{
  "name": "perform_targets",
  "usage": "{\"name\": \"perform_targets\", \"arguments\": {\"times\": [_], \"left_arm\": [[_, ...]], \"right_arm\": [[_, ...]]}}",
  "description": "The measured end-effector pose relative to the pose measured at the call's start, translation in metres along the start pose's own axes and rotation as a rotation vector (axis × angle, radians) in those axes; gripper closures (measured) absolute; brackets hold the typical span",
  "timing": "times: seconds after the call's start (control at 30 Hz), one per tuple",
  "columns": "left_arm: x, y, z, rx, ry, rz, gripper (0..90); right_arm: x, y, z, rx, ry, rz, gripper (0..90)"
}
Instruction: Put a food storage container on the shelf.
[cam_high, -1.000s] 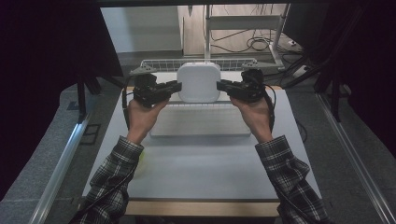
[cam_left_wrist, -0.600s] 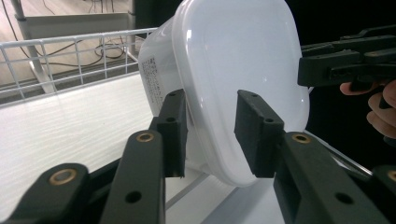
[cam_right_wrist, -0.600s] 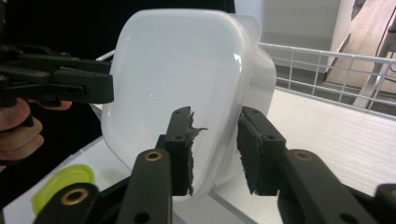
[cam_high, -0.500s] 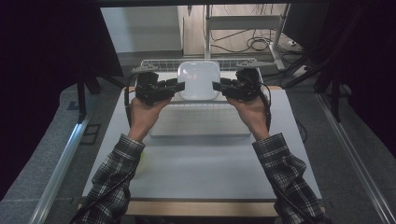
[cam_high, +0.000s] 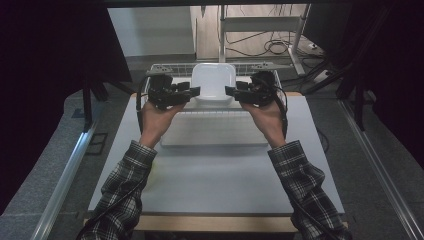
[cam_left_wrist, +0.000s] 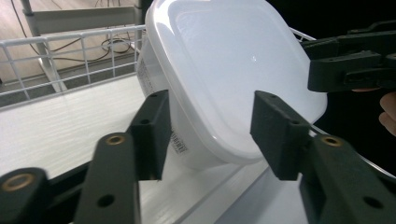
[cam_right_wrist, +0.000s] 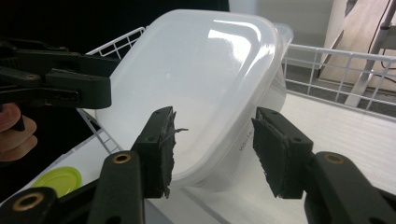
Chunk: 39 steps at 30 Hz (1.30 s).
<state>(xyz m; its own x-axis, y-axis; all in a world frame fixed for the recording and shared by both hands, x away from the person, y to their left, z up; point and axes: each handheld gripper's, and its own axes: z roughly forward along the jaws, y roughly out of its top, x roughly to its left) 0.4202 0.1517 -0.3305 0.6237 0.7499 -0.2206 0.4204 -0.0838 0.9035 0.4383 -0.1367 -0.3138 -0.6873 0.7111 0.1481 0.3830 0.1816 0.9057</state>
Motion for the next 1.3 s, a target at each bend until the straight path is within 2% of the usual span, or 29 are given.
{"name": "perform_targets", "arguments": {"times": [0.17, 0.33, 0.5, 0.67, 0.8, 1.0, 1.13, 1.3], "left_arm": [[0.003, 0.002, 0.003, -0.004, -0.008, -0.017, 41.4], [0.006, 0.004, 0.006, -0.013, 0.007, -0.027, 39.6], [0.008, 0.008, 0.01, -0.019, 0.049, -0.016, 38.2], [0.009, 0.009, 0.015, -0.032, 0.078, -0.023, 33.3], [0.008, 0.01, 0.015, -0.035, 0.096, -0.002, 29.6], [0.004, 0.009, 0.008, -0.045, 0.072, 0.012, 25.5], [0.0, 0.006, 0.001, -0.049, 0.038, 0.024, 20.9], [-0.005, -0.003, -0.007, -0.04, 0.042, 0.042, 11.7]], "right_arm": [[-0.003, 0.001, 0.002, -0.008, -0.022, -0.006, 46.6], [-0.005, 0.002, 0.004, -0.021, -0.029, 0.004, 46.5], [-0.005, 0.005, 0.007, -0.029, -0.055, -0.006, 45.4], [-0.007, 0.006, 0.009, -0.036, -0.074, -0.007, 43.6], [-0.008, 0.007, 0.008, -0.034, -0.078, -0.014, 41.8], [-0.007, 0.006, 0.001, -0.048, -0.06, -0.012, 39.3], [-0.006, 0.003, -0.005, -0.05, -0.035, -0.009, 35.8], [-0.005, -0.002, -0.009, -0.032, -0.01, -0.025, 29.9]]}}
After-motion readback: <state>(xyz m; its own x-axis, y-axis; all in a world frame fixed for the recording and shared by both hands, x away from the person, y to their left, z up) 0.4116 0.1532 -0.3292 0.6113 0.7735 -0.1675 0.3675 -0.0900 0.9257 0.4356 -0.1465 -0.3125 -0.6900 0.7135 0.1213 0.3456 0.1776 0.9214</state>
